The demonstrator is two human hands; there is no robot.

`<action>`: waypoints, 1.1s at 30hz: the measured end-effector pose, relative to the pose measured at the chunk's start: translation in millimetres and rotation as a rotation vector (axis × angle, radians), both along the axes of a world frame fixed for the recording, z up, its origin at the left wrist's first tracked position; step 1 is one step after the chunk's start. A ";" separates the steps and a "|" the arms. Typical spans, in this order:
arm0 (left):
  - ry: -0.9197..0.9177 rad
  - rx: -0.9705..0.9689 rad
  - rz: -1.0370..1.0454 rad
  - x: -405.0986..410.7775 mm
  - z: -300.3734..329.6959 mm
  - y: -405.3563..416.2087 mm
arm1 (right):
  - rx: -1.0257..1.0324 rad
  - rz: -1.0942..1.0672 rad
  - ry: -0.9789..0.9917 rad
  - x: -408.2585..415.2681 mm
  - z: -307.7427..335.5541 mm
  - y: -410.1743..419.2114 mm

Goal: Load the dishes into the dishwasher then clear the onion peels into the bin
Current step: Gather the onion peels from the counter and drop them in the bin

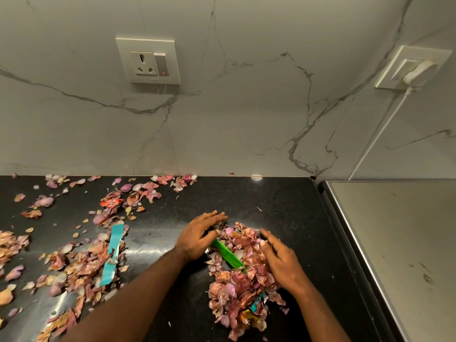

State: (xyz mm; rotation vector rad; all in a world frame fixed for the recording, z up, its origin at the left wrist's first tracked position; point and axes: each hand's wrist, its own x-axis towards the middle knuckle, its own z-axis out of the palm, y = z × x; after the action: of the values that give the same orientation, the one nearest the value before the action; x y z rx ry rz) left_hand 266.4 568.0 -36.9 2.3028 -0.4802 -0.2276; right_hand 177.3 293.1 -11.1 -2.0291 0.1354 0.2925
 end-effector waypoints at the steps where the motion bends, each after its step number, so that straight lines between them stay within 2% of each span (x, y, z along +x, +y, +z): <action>1: 0.038 -0.037 0.014 -4.7 1.9 1.4 | 0.040 0.016 -0.006 -6.4 -2.2 0.0; 3: 0.100 -0.140 0.010 -15.4 1.3 5.5 | 0.068 -0.031 -0.067 -17.7 -6.9 -1.5; 6: 0.192 -0.373 -0.011 -33.3 0.6 6.8 | -0.111 -0.185 -0.191 -28.3 -10.3 -8.0; 8: 0.181 -0.482 0.086 -41.0 1.7 5.7 | -0.216 -0.229 -0.181 -35.6 -12.7 -9.1; 10: 0.085 -0.508 0.213 -48.8 1.7 2.8 | -0.285 -0.197 -0.117 -44.5 -18.5 -1.9; 13: -0.054 -0.408 0.289 -59.9 -3.8 -4.8 | -0.394 -0.101 -0.134 -55.5 -33.9 16.6; 18: 0.038 -0.134 0.226 -80.5 -3.3 -33.1 | -0.326 -0.135 -0.178 -41.6 -36.6 35.5; 23: 0.081 -0.214 0.300 -99.5 5.9 -55.8 | -0.121 -0.120 -0.219 -17.5 -26.3 45.6; 27: 0.035 -0.280 0.333 -105.9 9.1 -55.2 | -0.040 -0.043 -0.284 -18.2 -27.2 34.7; 30: -0.016 -0.213 0.228 -115.8 8.1 -44.0 | -0.079 0.017 -0.296 -28.1 -28.0 23.0; 33: -0.075 -0.008 0.006 -134.6 5.0 -32.6 | -0.159 0.064 -0.310 -37.8 -31.8 18.2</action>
State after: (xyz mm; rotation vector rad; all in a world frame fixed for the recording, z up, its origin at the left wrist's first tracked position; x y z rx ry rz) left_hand 131.8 535.3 -31.9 2.3114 -0.5108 -0.1359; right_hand 139.5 311.3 -42.8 -2.2122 -0.1022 0.0043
